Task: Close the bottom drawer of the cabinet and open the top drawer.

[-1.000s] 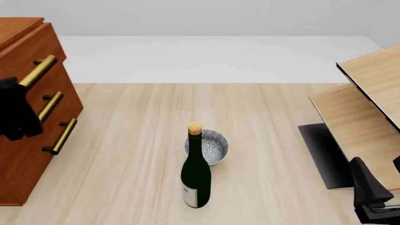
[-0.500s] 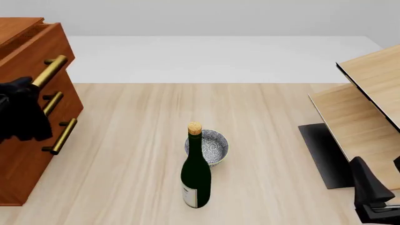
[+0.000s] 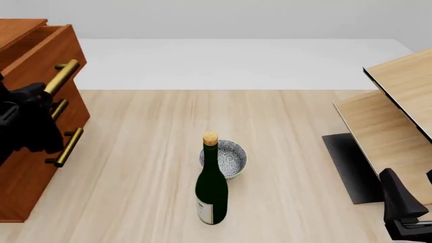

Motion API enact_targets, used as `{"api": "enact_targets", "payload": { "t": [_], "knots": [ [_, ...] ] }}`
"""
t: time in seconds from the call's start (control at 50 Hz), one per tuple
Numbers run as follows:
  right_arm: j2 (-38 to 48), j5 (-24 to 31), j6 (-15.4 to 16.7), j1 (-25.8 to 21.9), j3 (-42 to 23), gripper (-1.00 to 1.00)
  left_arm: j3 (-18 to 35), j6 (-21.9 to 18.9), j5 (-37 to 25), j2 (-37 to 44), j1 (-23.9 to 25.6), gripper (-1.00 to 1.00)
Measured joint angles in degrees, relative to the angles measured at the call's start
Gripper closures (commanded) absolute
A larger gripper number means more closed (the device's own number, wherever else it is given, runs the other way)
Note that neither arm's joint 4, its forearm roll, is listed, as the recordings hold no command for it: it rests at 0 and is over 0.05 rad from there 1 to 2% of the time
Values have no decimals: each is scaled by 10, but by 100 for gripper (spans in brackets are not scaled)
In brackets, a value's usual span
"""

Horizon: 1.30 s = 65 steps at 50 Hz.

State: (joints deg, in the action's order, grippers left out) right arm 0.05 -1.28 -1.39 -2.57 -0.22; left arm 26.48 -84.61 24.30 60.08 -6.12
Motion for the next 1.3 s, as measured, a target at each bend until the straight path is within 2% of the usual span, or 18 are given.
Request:
{"api": "enact_targets", "payload": {
  "t": [0.52, 0.54, 1.3],
  "knots": [
    [0, -3, -5, 2, 0, -100, -1, -4, 0, 0, 24, 100],
    [0, -3, -6, 2, 0, -100, -1, -4, 0, -1, 24, -100],
    [0, -4, -8, 3, 0, -100, 18, -2, -7, 10, 57, -100]
  ]
}}
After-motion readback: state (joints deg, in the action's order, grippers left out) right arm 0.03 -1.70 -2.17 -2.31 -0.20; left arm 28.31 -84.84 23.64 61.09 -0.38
